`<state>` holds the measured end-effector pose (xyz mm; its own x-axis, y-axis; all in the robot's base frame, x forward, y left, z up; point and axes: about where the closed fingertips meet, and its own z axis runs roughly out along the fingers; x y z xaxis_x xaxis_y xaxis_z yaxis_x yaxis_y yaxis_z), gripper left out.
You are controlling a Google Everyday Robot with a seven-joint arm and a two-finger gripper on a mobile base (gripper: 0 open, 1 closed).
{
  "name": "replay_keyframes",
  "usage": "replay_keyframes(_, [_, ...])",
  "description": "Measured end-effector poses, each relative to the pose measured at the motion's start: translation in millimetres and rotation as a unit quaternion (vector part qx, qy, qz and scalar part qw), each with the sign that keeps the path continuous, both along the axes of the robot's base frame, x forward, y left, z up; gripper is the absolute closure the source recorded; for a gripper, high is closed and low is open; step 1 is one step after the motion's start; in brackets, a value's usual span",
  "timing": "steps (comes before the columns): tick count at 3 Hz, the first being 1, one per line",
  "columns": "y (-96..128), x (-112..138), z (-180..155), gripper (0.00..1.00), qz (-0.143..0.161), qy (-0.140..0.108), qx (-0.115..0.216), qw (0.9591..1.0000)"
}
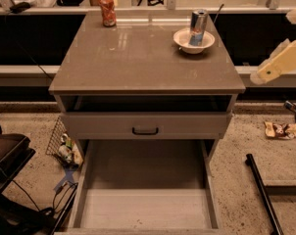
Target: Pick redbull can from paper bowl and place on counter
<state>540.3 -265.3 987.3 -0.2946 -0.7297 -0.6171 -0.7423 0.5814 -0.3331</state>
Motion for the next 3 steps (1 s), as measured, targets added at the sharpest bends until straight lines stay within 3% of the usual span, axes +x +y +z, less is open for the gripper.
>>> replay_keyframes(1, [-17.7, 32.3, 16.5, 0.0, -0.045, -0.066, 0.057, 0.9952])
replay_keyframes(2, [-31.7, 61.3, 33.3, 0.0, -0.1, -0.124, 0.103, 0.9819])
replay_keyframes(3, [-38.5, 73.9, 53.0, 0.0, -0.118, -0.165, 0.108, 0.9732])
